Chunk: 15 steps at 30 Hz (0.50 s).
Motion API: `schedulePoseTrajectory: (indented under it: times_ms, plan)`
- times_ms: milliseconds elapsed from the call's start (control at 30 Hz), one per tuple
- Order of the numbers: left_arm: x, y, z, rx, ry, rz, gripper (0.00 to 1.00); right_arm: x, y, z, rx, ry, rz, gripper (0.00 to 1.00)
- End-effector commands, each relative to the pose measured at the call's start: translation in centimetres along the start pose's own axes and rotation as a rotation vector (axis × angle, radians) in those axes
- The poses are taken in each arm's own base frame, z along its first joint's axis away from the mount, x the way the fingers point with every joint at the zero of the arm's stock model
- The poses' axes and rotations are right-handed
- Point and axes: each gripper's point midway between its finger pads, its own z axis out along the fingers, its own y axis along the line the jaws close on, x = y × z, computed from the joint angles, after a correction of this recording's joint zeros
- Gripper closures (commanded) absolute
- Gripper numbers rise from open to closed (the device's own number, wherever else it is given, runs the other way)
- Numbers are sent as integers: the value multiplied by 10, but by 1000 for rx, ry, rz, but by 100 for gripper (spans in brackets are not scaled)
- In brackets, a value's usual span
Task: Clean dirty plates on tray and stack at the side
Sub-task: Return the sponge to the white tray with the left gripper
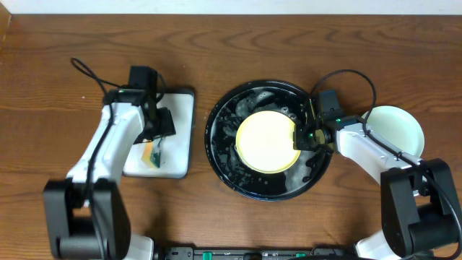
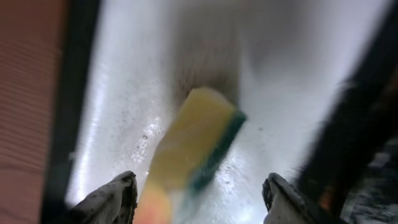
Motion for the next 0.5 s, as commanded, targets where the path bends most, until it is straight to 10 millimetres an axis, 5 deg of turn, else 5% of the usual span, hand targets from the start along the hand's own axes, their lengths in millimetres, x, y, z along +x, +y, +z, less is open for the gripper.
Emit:
schedulePoseTrajectory:
  times_ms: [0,100,200,300,467]
  plan:
    - [-17,0,-29,19,-96,5,32,2,-8,4,47,4,-23,99]
    - [-13,1,-29,16,-83,6,35,-6,-4,-6,37,-30,-39,99]
    - [0,2,-28,17,-28,9,71,-14,1,-22,23,-79,-68,99]
    - [15,-1,-25,41,34,12,85,-18,6,-40,12,-119,-77,99]
    - [28,2,-9,28,67,17,86,-25,12,-61,-5,-177,-87,99]
